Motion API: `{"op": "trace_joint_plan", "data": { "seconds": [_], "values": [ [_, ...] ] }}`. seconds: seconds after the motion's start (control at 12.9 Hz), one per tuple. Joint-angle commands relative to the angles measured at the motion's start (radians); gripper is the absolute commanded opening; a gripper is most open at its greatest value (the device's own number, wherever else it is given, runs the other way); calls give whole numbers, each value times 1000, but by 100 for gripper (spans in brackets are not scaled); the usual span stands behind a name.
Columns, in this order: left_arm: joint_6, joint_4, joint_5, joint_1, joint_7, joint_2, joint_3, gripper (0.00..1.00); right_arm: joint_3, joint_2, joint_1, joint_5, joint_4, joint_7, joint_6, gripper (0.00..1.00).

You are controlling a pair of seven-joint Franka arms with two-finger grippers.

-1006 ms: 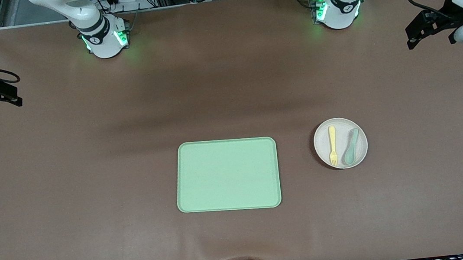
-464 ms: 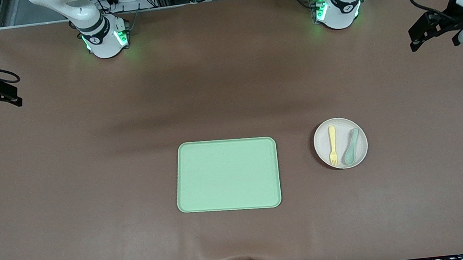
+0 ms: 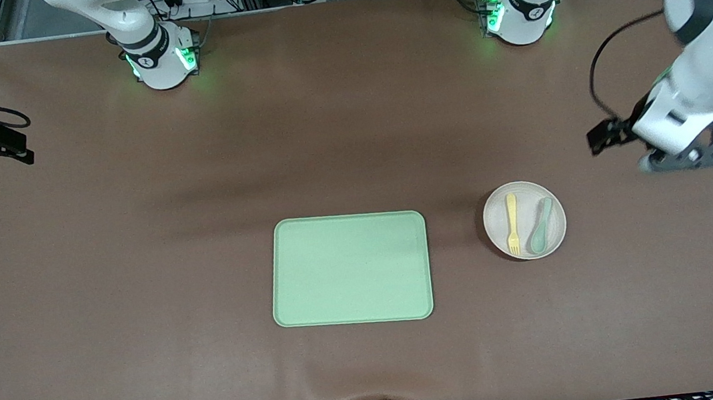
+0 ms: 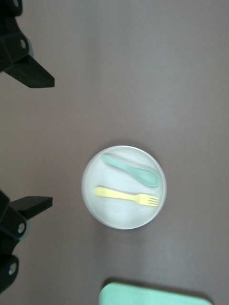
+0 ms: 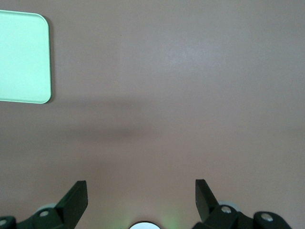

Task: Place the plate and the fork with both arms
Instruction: 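Move the left gripper down to the rim of the white plate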

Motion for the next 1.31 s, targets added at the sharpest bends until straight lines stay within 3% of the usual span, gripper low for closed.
{"op": "trace_joint_plan", "data": {
  "seconds": [0.0,0.31,0.46,0.93,1.24],
  "values": [
    [266,-179,22,7,-13,41,-7,100,1,-8,-1,9,-4,-7,5,100],
    [553,-206,24,55,-5,258,-7,100,1,-8,2,9,-4,-7,5,100],
    [632,-203,22,56,-5,327,-7,97,1,-8,-1,8,-4,-9,5,100],
    [683,-193,22,62,-7,395,-7,72,1,-8,1,6,-4,-9,4,100],
    [683,-192,18,70,-10,397,-7,66,1,-8,2,6,-4,-9,5,100]
  ]
}}
